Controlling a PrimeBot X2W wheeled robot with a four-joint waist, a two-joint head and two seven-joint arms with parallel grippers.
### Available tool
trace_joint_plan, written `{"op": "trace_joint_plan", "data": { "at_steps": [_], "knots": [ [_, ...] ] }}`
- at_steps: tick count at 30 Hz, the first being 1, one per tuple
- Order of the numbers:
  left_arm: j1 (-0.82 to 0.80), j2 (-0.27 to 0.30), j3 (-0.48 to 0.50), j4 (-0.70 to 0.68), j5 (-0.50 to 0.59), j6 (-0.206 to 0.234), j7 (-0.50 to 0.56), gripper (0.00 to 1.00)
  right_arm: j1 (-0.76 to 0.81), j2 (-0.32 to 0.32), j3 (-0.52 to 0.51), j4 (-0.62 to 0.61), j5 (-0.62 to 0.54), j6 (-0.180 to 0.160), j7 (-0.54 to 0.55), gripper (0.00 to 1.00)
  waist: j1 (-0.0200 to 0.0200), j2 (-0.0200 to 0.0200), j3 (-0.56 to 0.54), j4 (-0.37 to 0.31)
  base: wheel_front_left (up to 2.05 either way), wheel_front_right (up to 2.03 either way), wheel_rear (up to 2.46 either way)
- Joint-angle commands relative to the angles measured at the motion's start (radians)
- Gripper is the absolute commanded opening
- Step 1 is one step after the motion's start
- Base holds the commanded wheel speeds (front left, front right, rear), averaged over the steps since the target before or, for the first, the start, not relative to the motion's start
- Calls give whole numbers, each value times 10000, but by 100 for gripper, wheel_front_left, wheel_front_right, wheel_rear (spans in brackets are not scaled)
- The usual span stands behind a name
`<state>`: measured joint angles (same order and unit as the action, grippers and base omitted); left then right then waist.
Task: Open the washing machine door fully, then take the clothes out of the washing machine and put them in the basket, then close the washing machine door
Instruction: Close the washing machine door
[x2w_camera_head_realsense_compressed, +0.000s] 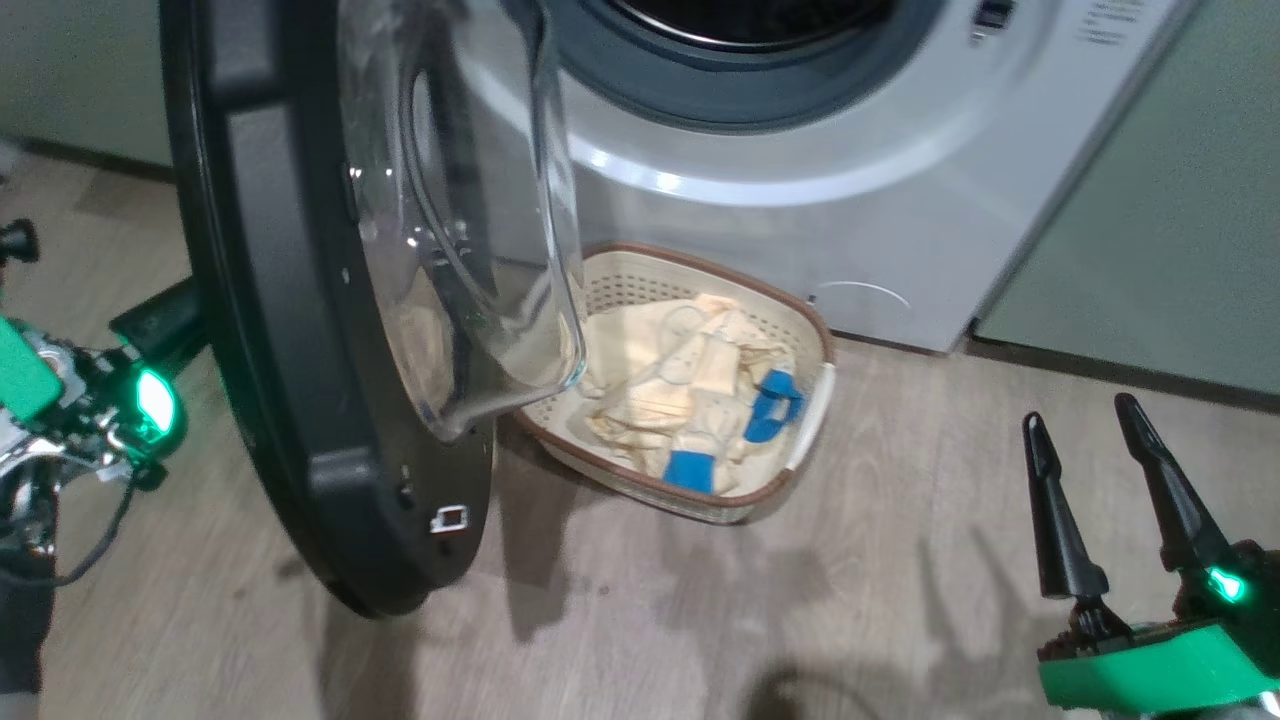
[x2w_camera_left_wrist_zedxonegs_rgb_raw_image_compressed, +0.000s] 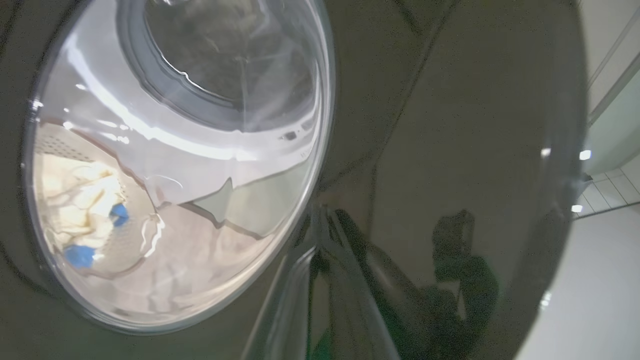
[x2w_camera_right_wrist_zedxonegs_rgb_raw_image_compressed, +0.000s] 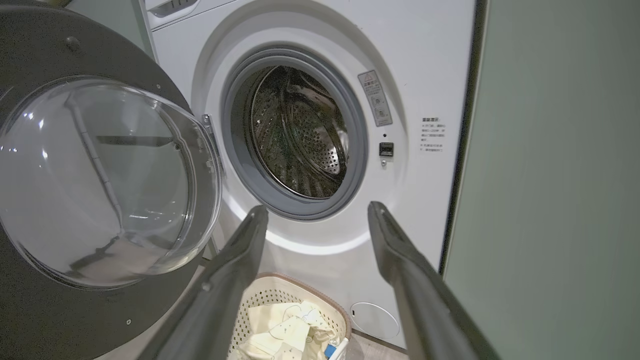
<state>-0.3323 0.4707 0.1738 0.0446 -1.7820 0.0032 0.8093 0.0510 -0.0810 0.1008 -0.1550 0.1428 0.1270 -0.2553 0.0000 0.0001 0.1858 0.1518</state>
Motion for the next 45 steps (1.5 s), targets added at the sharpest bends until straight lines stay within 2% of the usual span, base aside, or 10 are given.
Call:
{"op": "trace_joint_plan", "data": {
  "at_steps": [1,12,30,37,45],
  "knots": [
    [-554,341,341,-418,-76,-17,30,0,-492,34,197,-362,77,37,-65,100,0,-1,88,-327,0,0,0],
    [-1075,-118,-38,-372,75,57,-202,0,-696,210,329,-328,184,37,-65,100,0,-1,221,-1505,0,0,0],
    [-2427,-690,-453,1255,792,-199,-1056,0,-772,298,469,-260,300,37,-65,100,0,-1,218,-3117,0,0,0],
    [-3105,-915,-446,2166,920,-408,-1416,0,-845,305,552,-213,394,37,-65,100,0,-1,245,-3518,0,0,0],
    [-3486,-1010,-493,2677,1025,-623,-1515,0,-878,306,523,-231,551,37,-65,100,0,-1,330,-3614,0,0,0]
  ]
}}
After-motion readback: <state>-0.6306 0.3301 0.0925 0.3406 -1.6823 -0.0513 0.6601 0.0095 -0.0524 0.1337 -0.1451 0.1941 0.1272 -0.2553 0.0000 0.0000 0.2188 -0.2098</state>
